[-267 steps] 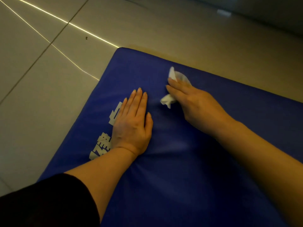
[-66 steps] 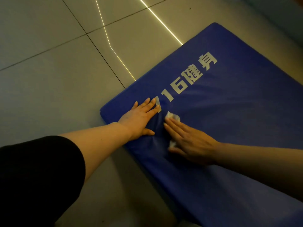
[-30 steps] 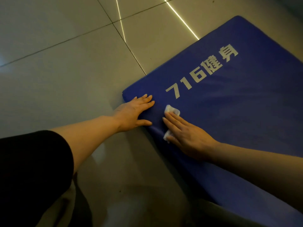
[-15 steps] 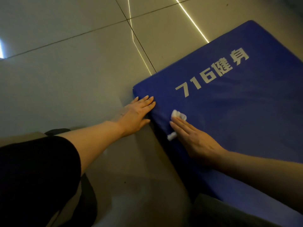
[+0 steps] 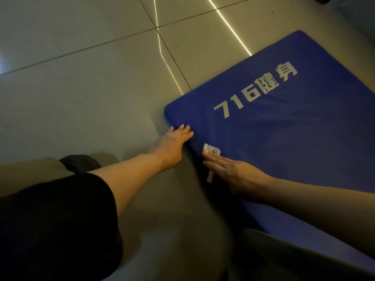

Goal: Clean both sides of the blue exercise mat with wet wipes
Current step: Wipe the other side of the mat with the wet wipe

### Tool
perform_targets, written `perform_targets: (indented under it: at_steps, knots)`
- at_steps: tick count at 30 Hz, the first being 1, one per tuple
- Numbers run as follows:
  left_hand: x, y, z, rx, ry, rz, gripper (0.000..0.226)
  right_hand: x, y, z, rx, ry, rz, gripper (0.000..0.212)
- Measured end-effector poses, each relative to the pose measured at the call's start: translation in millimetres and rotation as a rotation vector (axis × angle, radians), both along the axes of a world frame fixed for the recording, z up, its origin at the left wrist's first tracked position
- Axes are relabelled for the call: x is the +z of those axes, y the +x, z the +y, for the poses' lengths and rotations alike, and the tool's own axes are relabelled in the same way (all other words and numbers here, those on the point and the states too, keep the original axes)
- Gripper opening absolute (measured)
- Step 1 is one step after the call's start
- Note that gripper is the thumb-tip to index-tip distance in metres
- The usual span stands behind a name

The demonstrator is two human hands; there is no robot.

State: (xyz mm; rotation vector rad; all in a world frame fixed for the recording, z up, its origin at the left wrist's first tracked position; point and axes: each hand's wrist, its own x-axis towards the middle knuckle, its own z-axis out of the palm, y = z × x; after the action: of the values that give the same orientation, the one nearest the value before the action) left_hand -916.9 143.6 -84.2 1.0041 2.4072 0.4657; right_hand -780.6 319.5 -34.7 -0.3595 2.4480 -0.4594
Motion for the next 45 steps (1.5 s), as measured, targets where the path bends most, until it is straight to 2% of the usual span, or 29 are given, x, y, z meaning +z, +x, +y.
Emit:
perform_targets:
  at_steps: [4, 8, 12, 13, 15, 18, 22, 24, 27, 32, 34, 37, 41, 45]
  knots:
    - [-3, 26, 6, -0.039, 0.030, -0.029, 0.064, 6, 1, -5, -0.056, 0.026, 0.000, 0.072]
    - [1, 40, 10, 0.059, 0.073, -0.059, 0.060, -1, -9, -26, -0.190, -0.010, 0.120, 0.063]
    - [10, 46, 15, -0.038, 0.061, -0.009, 0.056, 17, 42, -3, -0.022, -0.001, 0.143, 0.048]
    - [11, 49, 16, -0.038, 0.067, -0.002, 0.055, 23, 56, 2, -0.008, -0.026, 0.209, 0.042]
    - [11, 55, 19, -0.023, 0.067, 0.014, 0.053, 20, 74, 10, -0.067, -0.072, 0.335, 0.031]
    - [12, 62, 22, -0.010, 0.051, 0.027, 0.052, 5, 55, 6, -0.156, -0.082, 0.430, 0.019]
    - [17, 63, 25, -0.005, 0.074, 0.058, 0.050, -10, 18, 3, -0.507, -0.055, 0.494, 0.011]
    - [22, 60, 27, -0.040, 0.065, 0.063, 0.044, -8, 32, 13, -0.381, 0.012, 0.516, 0.004]
    - [23, 56, 32, -0.024, 0.105, 0.058, 0.037, 8, 70, 27, -0.239, -0.079, 0.378, 0.025]
    - [19, 60, 40, 0.038, 0.046, 0.037, 0.029, -5, 55, 25, -0.320, -0.101, 0.380, 0.023]
    - [20, 59, 44, 0.043, 0.023, 0.088, 0.027, -14, 25, 19, -0.433, -0.087, 0.436, 0.013]
    - [23, 55, 50, 0.005, 0.040, 0.142, 0.043, -18, 6, 23, -0.575, -0.020, 0.403, 0.008]
    - [21, 50, 54, -0.036, 0.026, 0.105, 0.043, -6, 39, 51, -0.379, -0.046, 0.291, 0.006]
    - [17, 49, 57, -0.047, 0.025, 0.016, 0.044, -10, 45, 67, -0.340, -0.074, 0.221, 0.008]
